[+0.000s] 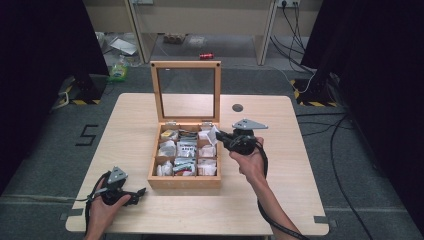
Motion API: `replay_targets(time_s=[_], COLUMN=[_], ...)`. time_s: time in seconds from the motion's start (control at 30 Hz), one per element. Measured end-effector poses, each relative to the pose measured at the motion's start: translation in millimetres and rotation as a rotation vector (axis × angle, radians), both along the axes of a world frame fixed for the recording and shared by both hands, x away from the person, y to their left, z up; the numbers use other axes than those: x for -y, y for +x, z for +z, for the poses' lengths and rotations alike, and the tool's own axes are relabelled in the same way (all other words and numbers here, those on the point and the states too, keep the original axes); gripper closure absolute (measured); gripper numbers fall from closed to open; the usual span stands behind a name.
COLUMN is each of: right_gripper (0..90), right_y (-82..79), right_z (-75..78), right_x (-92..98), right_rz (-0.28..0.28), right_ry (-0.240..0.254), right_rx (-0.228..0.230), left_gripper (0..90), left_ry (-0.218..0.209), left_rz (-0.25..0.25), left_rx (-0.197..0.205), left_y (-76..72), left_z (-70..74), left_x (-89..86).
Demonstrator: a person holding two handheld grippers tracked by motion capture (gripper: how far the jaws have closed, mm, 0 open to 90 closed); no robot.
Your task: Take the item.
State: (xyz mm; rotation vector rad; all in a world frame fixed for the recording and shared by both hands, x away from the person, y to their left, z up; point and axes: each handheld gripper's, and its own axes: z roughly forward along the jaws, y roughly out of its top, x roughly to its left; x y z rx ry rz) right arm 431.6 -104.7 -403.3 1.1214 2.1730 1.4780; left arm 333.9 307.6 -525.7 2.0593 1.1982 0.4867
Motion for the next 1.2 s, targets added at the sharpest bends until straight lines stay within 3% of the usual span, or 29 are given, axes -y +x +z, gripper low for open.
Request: replay_targets(time_s=[0.53,0.87,1.2], right_gripper=[86.4,86.3,86.2], right_y=[-14.8,-16.7,-13.5], right_z=[-2.9,-7.3,-22.5], right_x=[45.0,67.8,75.5], right_rz=[-0.055,-0.1,-0.129], right_ry=[0.04,0.038,0.005], right_rx=[0.024,0.02,-0.007], left_gripper=[0.0,0.0,0.0], left_ry=[-0.001,-0.002,0.0], left_rz=[0.0,0.003,0.002], left_rx=[0.0,0.0,-0.001], left_y=[0.0,0.1,0.1], left_z=[0.0,-0.1,0.0], left_x=[0.0,0.1,-0.1])
